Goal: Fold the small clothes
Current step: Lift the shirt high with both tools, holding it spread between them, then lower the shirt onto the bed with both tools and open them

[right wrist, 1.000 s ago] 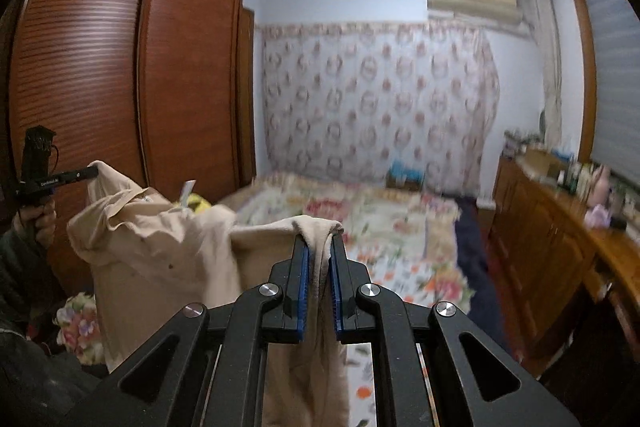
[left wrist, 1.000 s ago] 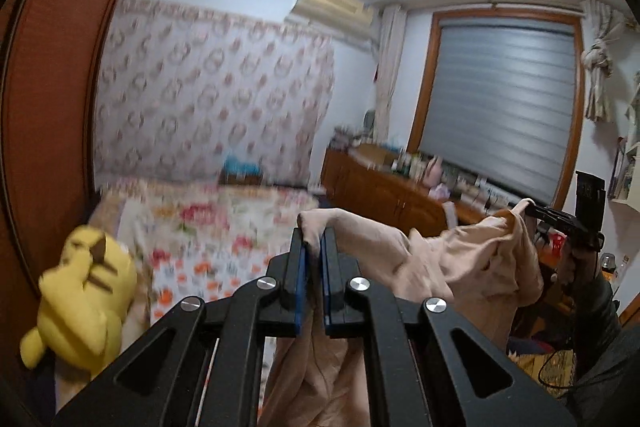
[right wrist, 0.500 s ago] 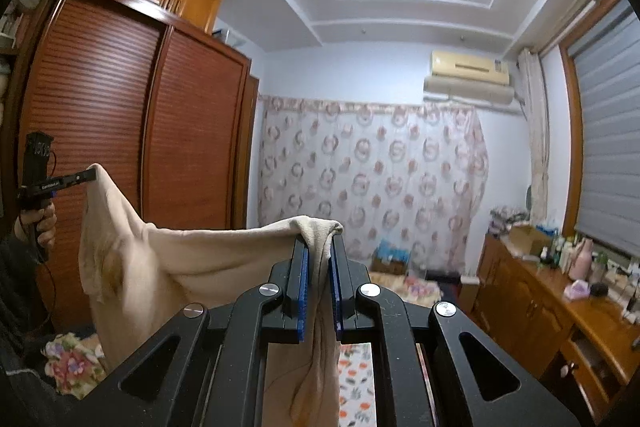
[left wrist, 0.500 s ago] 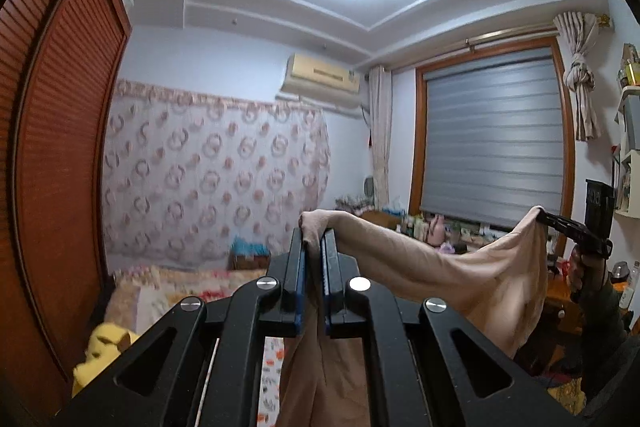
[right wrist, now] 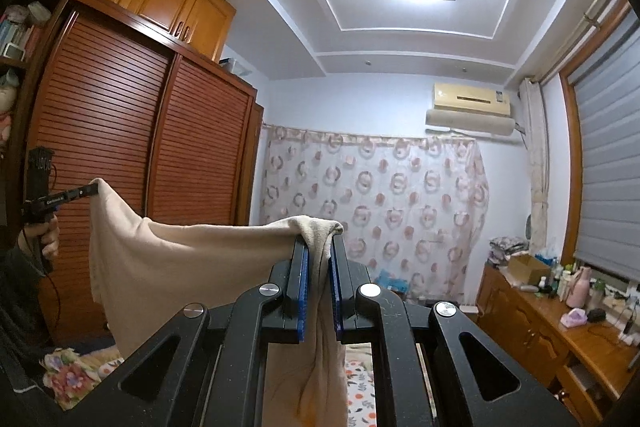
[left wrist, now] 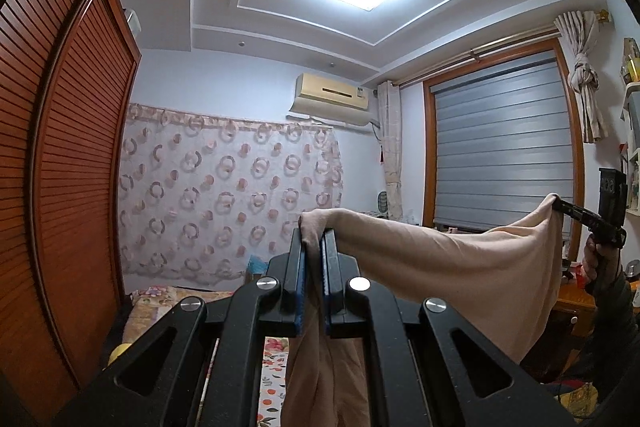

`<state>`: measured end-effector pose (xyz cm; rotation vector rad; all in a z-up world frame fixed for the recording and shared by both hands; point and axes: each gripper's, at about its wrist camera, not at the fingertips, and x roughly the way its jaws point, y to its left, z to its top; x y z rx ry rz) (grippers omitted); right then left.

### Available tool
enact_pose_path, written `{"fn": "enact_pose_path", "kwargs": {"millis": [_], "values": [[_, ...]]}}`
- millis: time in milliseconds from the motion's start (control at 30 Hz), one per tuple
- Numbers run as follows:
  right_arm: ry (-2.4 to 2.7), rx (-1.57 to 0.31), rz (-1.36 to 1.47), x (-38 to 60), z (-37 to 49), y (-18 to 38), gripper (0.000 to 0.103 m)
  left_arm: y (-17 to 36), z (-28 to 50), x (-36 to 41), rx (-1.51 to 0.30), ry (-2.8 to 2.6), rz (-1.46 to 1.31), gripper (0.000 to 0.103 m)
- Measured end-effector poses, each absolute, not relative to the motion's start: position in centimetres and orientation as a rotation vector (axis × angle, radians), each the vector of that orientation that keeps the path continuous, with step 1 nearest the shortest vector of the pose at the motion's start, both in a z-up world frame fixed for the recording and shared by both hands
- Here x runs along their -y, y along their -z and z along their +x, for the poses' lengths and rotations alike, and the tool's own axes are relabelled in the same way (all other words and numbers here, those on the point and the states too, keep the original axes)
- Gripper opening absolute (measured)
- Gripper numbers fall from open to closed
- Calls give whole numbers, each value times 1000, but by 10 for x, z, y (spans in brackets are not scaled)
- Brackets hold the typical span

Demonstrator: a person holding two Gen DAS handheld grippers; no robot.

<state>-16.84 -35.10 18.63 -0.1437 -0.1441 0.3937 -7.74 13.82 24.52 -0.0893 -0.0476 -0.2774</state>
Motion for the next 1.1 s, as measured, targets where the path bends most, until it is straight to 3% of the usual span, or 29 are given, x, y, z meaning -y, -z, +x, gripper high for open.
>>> {"fn": "enact_pose_path", "kwargs": {"millis": [200, 367, 767, 1100], "values": [[-386, 113, -143, 357, -141, -199, 9, -244, -53, -133, 14, 231, -82, 7], [-365, 4, -164, 341, -68, -199, 9, -209, 23, -133, -97, 126, -61, 7], [-337, -399, -167, 308, 182, -51, 9, -47, 211, -132, -454, 39, -68, 7], [-334, -546, -182, 289, 304, -18, 10, 8, 279, -131, -598, 41, -49, 7]]}}
